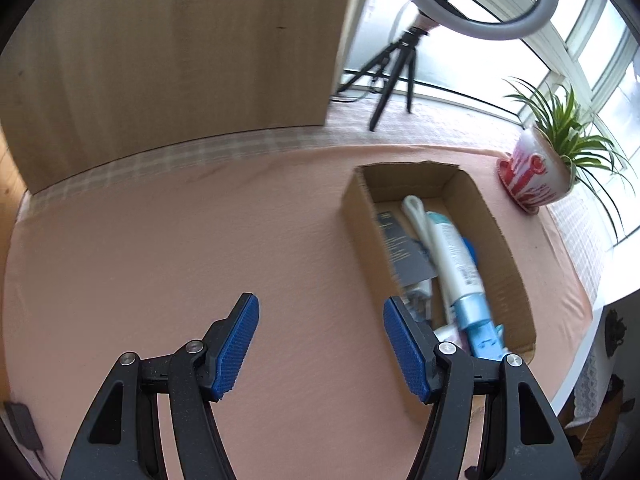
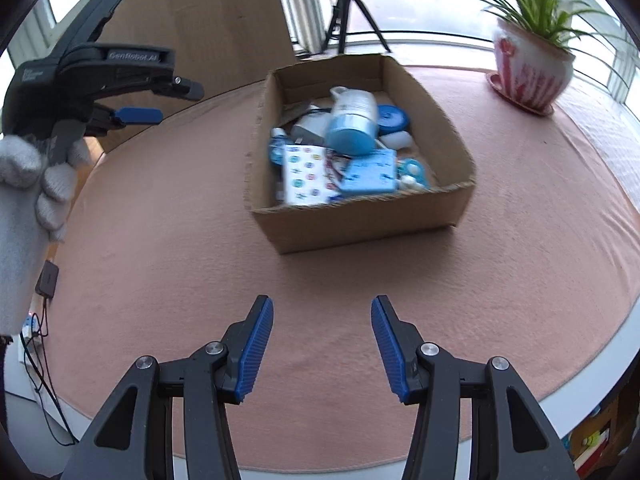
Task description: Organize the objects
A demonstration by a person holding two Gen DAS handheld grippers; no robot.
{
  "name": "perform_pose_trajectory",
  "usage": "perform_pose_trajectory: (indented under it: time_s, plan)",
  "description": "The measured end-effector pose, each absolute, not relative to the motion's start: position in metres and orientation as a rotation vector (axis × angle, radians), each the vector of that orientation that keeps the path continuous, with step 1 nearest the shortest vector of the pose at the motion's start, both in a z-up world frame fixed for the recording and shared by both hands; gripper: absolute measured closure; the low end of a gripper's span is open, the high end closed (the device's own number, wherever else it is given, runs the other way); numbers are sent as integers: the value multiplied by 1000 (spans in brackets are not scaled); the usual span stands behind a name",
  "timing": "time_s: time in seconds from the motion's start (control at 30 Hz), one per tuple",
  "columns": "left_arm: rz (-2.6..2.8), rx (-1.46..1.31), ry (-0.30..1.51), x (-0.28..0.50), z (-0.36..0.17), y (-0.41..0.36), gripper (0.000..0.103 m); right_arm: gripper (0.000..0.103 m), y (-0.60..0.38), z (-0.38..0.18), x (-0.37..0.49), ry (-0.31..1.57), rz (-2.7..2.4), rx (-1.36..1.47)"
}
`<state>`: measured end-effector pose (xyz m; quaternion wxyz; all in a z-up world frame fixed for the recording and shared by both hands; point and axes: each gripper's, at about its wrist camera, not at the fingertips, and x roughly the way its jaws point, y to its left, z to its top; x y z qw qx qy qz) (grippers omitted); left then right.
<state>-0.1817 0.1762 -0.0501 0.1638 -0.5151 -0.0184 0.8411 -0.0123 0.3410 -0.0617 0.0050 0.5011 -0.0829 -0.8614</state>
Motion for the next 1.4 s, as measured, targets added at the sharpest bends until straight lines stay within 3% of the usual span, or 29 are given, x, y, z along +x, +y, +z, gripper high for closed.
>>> perform_pose_trajectory:
  time_s: [0.63, 1.0, 1.4]
  plan:
    - [2705, -1453, -144, -64, -39, -6, 32, 49, 226, -34, -38, -33, -2583, 1399]
    - [2754, -1490, -135, -6, -57, -29, 31, 49, 191, -31, -35, -11, -2594, 1364]
    - [2687, -1529, -130, -5, -71, -24, 31, 49, 185, -37, -35, -44, -2651, 1372]
